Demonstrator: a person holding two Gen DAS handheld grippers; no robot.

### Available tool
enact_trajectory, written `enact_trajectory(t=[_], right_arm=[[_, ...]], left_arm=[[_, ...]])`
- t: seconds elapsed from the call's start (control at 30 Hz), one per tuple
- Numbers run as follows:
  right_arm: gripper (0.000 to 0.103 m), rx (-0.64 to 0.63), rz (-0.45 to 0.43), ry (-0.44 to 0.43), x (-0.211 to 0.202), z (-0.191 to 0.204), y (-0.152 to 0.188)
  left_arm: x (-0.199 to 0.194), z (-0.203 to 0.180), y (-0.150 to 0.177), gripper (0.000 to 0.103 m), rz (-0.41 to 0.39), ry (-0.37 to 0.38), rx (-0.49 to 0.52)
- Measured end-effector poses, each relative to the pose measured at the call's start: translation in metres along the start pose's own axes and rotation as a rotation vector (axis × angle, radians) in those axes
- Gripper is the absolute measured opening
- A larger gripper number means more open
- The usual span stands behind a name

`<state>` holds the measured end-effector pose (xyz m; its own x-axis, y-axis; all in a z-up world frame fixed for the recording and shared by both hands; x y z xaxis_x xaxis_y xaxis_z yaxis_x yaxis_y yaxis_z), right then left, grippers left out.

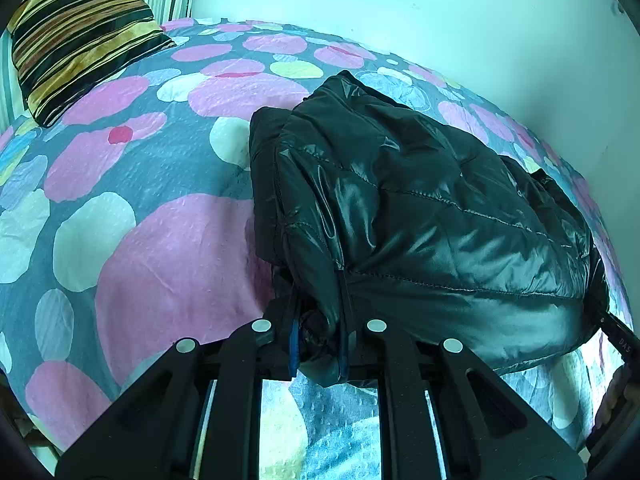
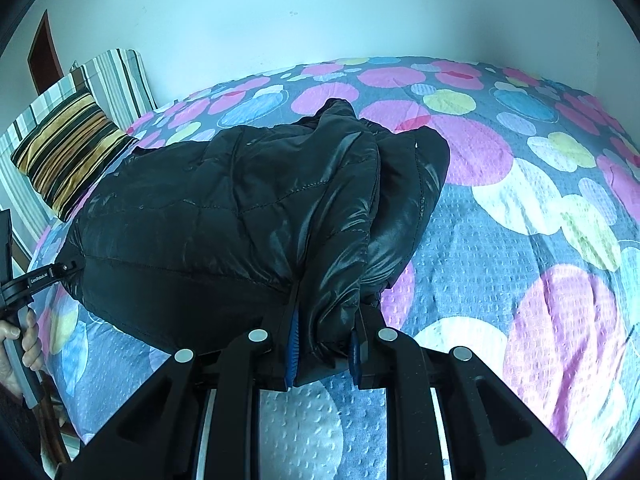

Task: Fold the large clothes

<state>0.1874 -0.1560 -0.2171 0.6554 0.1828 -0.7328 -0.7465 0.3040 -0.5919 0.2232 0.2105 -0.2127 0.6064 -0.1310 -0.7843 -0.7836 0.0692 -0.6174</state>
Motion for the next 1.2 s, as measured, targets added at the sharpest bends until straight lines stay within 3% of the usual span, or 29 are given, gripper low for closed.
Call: enact_trajectory(t=[0.37, 0.57, 0.67, 0.73, 0.9, 1.07, 1.2], right_arm=[[0.026, 0.02, -0.005, 0.008, -0.002, -0.003, -0.001], [0.036, 0.03, -0.015, 0.027, -0.011, -0.006, -0.004], [0.037, 0.04, -0.024, 0.04, -0.022, -0.008, -0.008], [0.037, 0.039, -0.049, 0.055, -0.032, -0.008, -0.012], [0.036, 0.05, -0.134, 0.029, -0.06, 0.004, -0.029], [0.021, -0.001, -0.037, -0.085, -0.036, 0.05, -0.028], [0.02, -0.045, -0.002, -0.115, -0.009, 0.083, -0.028]], left_arm=[[-0.002, -0.002, 0.001, 0.016, -0.004, -0.014, 0.021], [-0.006, 0.001, 0.001, 0.027, -0.009, -0.017, 0.022], [-0.01, 0.006, 0.001, 0.039, -0.017, -0.006, -0.005], [-0.013, 0.009, 0.003, 0.048, -0.026, 0.009, -0.022], [-0.017, 0.016, 0.002, 0.057, -0.049, 0.034, -0.059], [-0.018, 0.02, -0.001, 0.062, -0.053, 0.046, -0.084], [-0.021, 0.02, -0.006, 0.064, -0.064, 0.042, -0.068]])
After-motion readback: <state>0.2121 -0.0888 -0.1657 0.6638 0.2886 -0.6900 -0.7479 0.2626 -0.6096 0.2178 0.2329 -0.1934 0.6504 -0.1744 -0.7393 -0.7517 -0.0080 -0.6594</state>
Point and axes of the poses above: each gripper's, at about its wrist camera, not at the fingertips, and x roughly the way its jaws point, z to its left, y to its underside, the point moved 6 cm from there along x, roughly the way its jaws point, and after that the axes turned 13 degrees about x, right-handed, at the moved point
